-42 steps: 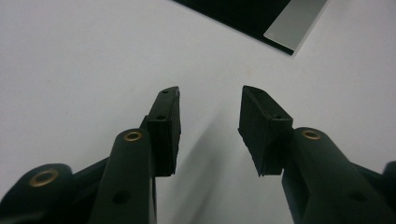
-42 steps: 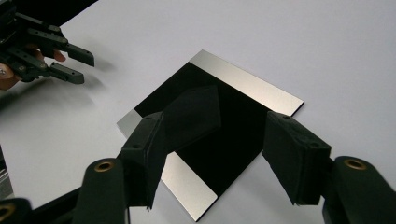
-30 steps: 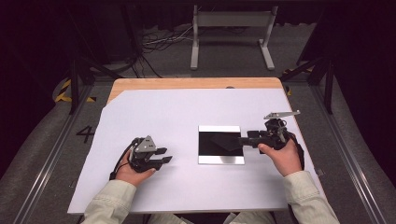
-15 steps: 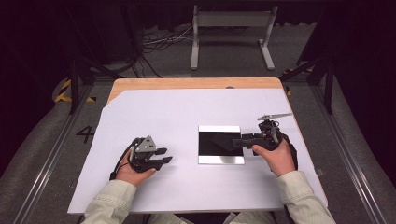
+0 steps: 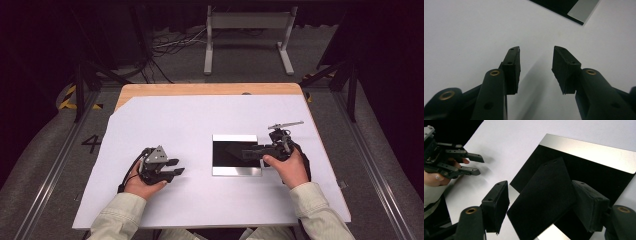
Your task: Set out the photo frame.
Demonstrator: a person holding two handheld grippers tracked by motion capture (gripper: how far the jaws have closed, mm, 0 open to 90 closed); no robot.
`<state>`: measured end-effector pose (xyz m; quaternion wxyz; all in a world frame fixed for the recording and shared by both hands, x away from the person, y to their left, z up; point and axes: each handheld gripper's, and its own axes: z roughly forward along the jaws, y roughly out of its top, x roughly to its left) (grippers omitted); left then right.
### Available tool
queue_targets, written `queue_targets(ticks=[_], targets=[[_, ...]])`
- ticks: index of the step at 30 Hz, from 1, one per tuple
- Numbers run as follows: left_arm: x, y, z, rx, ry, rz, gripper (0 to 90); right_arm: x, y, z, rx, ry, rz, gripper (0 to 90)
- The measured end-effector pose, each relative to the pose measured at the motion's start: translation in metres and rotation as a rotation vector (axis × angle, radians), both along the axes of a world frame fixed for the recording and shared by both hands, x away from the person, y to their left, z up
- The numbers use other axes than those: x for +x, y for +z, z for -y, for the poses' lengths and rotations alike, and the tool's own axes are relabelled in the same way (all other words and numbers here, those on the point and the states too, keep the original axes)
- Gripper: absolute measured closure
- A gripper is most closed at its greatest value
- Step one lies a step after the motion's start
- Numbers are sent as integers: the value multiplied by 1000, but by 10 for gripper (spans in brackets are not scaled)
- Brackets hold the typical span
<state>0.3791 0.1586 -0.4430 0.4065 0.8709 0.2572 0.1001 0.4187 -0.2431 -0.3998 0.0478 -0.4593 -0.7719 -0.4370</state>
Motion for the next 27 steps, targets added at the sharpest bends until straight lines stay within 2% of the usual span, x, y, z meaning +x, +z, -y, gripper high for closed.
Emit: queue_targets(ticks=[11, 18, 27], targets=[[0, 0, 0, -2, 1, -1, 588, 5, -7, -7, -6, -3, -30, 355], [0, 0, 0, 0, -1, 0, 588, 5, -8, -5, 4, -17, -52, 436], [0, 0, 0, 0, -1, -1, 588, 3, -5, -5, -7, -18, -45, 484]])
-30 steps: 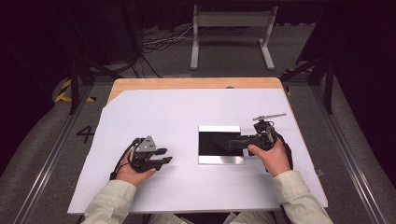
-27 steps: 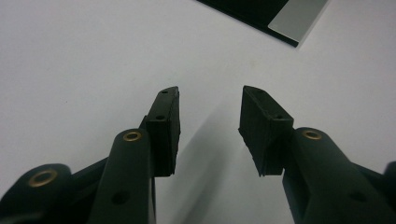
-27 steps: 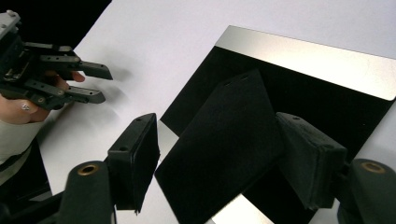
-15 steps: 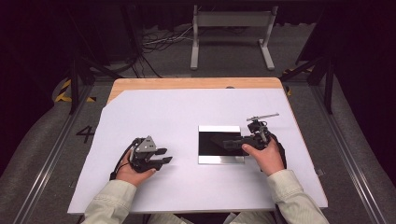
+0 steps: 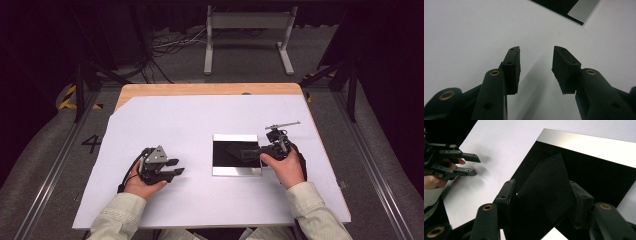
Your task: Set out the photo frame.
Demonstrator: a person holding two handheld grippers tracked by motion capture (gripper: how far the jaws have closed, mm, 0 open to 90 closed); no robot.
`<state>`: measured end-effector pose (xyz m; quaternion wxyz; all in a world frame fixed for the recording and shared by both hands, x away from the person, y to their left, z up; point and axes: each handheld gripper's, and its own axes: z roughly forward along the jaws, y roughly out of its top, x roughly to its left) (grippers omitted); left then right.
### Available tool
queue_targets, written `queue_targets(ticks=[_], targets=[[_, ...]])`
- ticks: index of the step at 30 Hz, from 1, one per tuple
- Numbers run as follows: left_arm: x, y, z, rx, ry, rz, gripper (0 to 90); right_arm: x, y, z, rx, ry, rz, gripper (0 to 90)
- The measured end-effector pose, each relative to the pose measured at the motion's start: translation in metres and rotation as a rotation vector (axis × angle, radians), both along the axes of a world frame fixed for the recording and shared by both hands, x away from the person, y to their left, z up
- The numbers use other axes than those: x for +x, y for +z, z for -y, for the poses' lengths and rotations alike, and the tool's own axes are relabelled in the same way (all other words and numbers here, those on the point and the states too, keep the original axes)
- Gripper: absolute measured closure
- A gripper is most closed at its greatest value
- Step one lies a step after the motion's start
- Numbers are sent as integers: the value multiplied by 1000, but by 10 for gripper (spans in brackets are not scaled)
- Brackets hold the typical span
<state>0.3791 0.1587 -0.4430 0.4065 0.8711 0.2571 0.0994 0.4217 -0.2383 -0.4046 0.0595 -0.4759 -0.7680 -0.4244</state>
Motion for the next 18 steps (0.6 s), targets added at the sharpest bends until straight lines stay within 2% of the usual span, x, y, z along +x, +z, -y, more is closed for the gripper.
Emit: queue_targets(ticks=[8, 18], targets=[[0, 0, 1, 0, -1, 2, 588, -5, 9, 0, -31, 36, 46, 560], [1, 1, 2, 0, -7, 5, 587, -13, 19, 4, -52, 87, 39, 641]])
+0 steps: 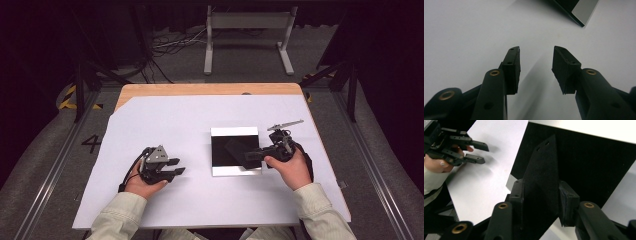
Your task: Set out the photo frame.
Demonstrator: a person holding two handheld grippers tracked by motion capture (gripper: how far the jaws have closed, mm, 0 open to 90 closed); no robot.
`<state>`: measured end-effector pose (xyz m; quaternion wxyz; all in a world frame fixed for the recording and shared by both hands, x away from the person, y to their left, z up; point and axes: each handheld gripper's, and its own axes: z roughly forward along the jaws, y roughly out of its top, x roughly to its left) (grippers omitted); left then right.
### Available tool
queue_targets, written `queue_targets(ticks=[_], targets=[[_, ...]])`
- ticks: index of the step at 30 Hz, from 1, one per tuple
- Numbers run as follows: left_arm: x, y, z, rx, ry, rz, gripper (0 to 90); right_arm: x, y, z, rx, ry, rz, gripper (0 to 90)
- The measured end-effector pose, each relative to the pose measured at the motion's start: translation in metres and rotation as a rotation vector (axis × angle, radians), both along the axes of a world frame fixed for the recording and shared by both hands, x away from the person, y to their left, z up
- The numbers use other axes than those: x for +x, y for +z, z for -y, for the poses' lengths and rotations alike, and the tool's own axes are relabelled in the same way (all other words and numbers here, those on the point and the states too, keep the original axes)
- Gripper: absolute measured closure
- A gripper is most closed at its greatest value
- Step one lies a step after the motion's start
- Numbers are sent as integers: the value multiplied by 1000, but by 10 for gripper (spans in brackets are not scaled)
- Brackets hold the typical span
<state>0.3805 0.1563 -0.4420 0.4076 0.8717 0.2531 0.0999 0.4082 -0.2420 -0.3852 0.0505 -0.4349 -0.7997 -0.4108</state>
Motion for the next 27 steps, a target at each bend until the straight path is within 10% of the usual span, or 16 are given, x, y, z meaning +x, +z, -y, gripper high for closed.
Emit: queue_targets(ticks=[27], targets=[[0, 1, 1, -2, -4, 4, 584, -20, 19, -2, -76, 290, -102, 870]])
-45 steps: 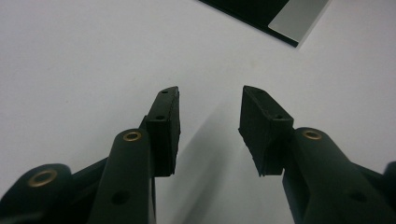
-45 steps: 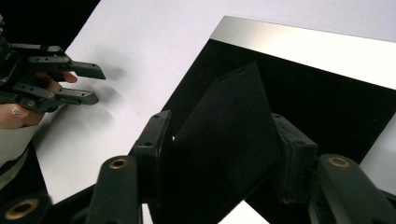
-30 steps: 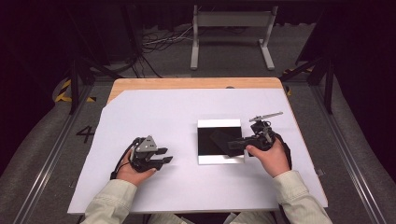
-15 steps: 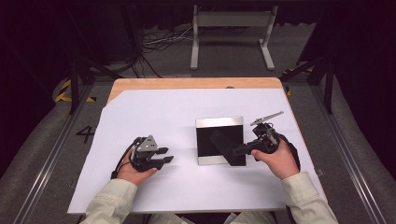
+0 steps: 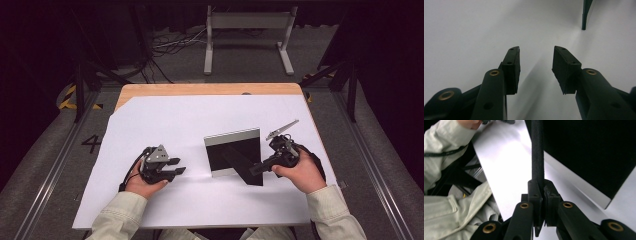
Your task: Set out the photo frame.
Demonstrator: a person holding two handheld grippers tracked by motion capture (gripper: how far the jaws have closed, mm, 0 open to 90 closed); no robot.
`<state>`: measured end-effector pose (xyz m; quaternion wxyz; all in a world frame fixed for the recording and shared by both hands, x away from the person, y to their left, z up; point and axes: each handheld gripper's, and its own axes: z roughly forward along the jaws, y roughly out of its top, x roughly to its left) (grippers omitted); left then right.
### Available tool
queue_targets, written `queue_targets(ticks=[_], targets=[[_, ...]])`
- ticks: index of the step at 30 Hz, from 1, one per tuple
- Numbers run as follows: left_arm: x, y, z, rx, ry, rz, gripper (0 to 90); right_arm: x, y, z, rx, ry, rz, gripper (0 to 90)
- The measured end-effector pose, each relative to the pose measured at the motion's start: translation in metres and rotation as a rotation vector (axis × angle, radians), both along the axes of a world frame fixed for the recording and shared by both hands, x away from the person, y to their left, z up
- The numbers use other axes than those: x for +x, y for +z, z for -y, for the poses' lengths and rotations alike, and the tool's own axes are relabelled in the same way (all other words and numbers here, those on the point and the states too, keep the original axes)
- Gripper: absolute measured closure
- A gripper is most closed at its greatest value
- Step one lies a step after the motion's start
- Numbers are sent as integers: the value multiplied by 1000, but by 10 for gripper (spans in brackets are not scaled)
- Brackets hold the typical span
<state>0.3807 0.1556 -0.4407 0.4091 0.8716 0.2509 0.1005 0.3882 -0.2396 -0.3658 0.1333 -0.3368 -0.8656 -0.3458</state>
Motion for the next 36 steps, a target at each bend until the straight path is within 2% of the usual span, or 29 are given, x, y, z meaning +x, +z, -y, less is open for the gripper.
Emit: queue_targets(ticks=[7, 27, 32, 36], targets=[[0, 0, 0, 8, 7, -2, 584, -5, 5, -6, -27, 43, 47, 877], [1, -1, -1, 16, 20, -7, 584, -7, 8, -7, 13, 50, 93, 881], [1, -1, -1, 16, 23, -9, 584, -7, 10, -6, 32, 33, 138, 881], [1, -1, -1, 19, 25, -9, 584, -8, 13, -6, 53, 28, 193, 881]])
